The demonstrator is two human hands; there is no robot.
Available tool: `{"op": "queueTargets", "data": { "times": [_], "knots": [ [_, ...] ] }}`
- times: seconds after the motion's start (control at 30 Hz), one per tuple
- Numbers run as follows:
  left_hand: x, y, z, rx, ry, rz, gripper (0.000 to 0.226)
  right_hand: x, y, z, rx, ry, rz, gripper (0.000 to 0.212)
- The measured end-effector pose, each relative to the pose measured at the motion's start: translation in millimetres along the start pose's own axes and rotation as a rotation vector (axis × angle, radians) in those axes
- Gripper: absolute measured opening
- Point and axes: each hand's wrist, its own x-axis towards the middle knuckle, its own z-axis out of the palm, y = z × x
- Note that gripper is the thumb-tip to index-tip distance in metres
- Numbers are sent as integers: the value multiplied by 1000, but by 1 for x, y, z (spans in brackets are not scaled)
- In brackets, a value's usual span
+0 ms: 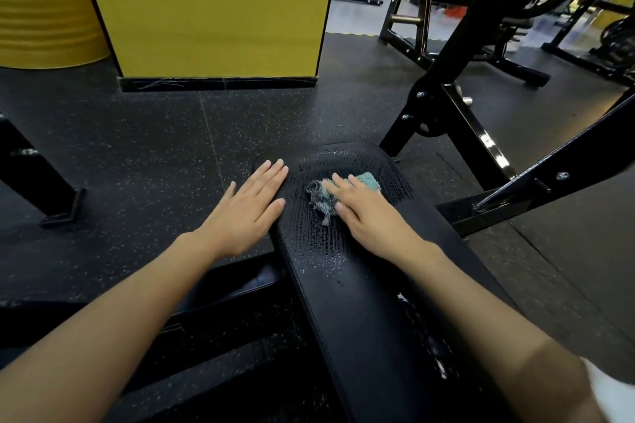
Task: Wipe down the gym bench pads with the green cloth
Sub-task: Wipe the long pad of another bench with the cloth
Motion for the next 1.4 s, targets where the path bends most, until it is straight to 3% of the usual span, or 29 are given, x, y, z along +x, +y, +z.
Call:
{"op": "queueTargets", "data": {
  "times": [0.27,0.8,1.2,1.4],
  "knots": [
    [-1,3,-2,33,-13,-7,57,-92,4,-1,-10,7,-34,47],
    [4,15,-2,48,-49,32,58,17,39,-17,-5,15,117,46],
    [4,12,-1,59,-42,39,59,-103,43,-19,49,33,40,47],
    [5,11,1,54,-26,44,61,-83,58,-23,46,57,66,46]
  ]
}}
